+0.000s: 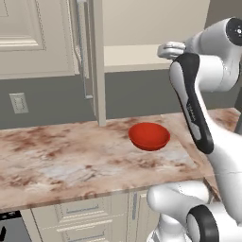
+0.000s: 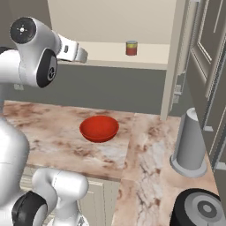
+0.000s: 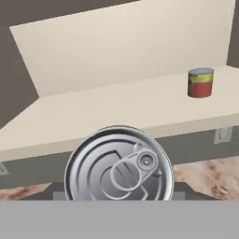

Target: Restock the canned food cabinet by taking the new fresh canned food from the counter and placing it in the cabinet. Then, take the old canned food from the cabinet and place it on the counter.

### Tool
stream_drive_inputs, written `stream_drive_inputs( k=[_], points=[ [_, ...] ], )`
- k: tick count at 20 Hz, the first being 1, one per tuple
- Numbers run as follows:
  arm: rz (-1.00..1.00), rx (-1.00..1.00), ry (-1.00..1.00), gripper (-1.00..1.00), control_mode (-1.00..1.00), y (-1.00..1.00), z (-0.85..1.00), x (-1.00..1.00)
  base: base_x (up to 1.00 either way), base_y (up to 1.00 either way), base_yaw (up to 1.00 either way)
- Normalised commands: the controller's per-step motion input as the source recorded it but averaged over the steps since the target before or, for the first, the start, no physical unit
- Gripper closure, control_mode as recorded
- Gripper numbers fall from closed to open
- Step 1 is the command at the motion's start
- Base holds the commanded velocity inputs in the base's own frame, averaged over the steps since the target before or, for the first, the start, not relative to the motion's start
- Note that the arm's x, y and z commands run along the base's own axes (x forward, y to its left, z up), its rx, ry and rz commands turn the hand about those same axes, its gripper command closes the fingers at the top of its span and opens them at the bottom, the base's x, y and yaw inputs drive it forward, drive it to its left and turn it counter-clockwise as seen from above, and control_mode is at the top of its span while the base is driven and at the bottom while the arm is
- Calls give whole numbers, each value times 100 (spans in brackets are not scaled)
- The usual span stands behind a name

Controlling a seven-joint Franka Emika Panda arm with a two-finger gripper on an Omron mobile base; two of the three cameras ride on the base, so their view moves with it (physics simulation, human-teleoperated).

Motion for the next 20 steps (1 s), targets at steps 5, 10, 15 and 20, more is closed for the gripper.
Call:
stream_drive_inputs(
  k=[5,10,15,20],
  points=[
    [0,-20,3,100,-100,0,-12,100,0,0,0],
    [0,-13,2,100,-100,0,-27,100,0,0,0],
    [0,-3,2,100,-100,-3,-18,100,0,0,0],
    [0,0,3,-100,-100,-16,-20,100,0,0,0]
  ],
)
